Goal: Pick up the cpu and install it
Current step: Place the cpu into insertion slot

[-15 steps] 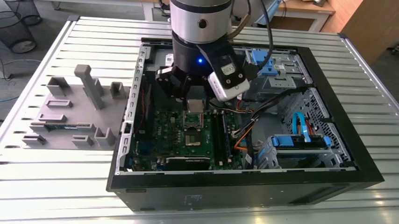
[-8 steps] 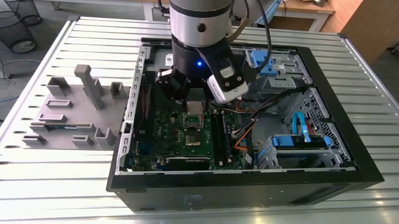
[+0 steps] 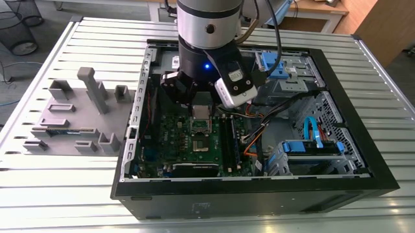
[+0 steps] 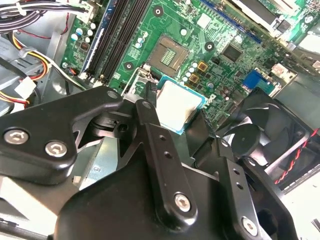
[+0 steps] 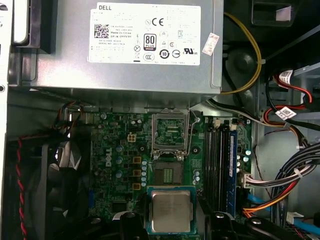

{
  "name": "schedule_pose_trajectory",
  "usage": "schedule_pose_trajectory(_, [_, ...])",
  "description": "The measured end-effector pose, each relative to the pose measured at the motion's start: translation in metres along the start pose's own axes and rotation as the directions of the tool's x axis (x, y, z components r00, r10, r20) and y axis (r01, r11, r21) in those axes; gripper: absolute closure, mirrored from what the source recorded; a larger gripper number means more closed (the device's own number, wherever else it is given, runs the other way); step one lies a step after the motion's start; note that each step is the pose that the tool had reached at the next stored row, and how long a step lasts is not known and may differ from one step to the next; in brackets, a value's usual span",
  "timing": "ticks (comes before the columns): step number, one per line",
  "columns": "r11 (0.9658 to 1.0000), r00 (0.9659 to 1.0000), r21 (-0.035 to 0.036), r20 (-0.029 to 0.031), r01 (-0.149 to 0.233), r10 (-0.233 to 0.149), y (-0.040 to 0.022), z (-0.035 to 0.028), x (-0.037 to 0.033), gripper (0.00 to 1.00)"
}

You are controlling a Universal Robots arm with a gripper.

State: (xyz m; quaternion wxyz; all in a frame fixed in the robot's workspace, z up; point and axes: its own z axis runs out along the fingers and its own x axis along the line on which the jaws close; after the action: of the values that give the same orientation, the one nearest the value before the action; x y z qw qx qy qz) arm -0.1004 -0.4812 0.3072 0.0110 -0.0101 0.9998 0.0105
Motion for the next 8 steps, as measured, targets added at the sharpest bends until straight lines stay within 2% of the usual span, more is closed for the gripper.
schedule_pose_trajectory(8, [1.0, 1.0, -0.0005, -0.002, 0.0, 0.0, 0.0, 0.0018, 0.0, 0.53])
